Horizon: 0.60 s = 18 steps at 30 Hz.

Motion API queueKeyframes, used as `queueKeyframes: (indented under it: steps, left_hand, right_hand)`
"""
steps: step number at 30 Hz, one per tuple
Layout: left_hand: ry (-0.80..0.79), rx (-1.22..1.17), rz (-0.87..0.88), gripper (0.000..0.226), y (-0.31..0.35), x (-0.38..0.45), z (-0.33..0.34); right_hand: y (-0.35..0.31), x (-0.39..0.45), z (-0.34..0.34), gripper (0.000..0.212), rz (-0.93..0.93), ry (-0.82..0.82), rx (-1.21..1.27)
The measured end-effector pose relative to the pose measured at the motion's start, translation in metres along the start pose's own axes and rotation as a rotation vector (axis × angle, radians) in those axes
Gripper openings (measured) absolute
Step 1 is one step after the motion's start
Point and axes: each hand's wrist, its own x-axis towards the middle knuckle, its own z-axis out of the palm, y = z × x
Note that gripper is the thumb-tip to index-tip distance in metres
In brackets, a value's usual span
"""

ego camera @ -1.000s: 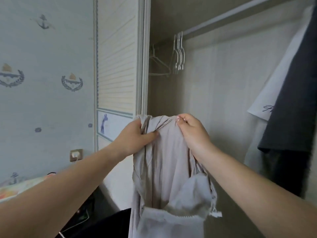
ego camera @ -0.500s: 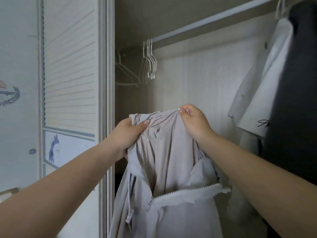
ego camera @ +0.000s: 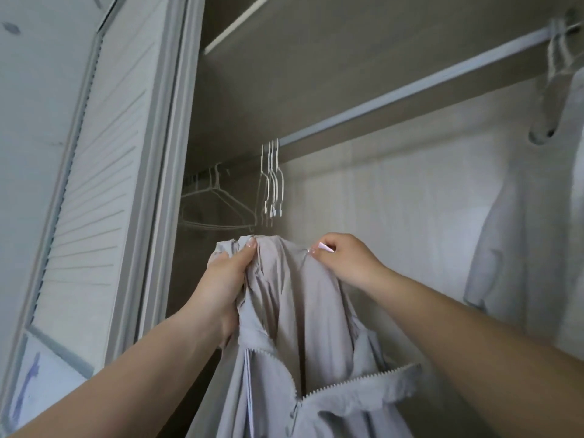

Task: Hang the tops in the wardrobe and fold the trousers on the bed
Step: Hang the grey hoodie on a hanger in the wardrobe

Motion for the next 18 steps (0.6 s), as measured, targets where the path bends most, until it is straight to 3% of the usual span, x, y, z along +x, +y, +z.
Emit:
queueKeyframes:
  steps: [4, 7, 14, 18]
  left_hand:
    - [0.083, 0.064, 0.057, 0.052, 0.001, 0.036, 0.006]
    - [0.115, 0.115, 0.117, 0.042, 0.002, 0.059, 0.007]
    - [0.086, 0.233, 0.213, 0.022, 0.001, 0.097, -0.007]
    - [0.051, 0.223, 0.235, 0.022, 0.002, 0.117, -0.017]
  right_hand:
    - [0.003, 0.036, 0.005, 0.018, 0.056, 0.008, 0.129]
    - [-0.005, 0.069, 0.005, 0.008, 0.067, 0.080, 0.189]
    - [-0.035, 0.128, 0.025, 0.055, 0.070, 0.138, 0.100]
    - [-0.043, 0.164, 0.034, 0.056, 0.118, 0.143, 0.111]
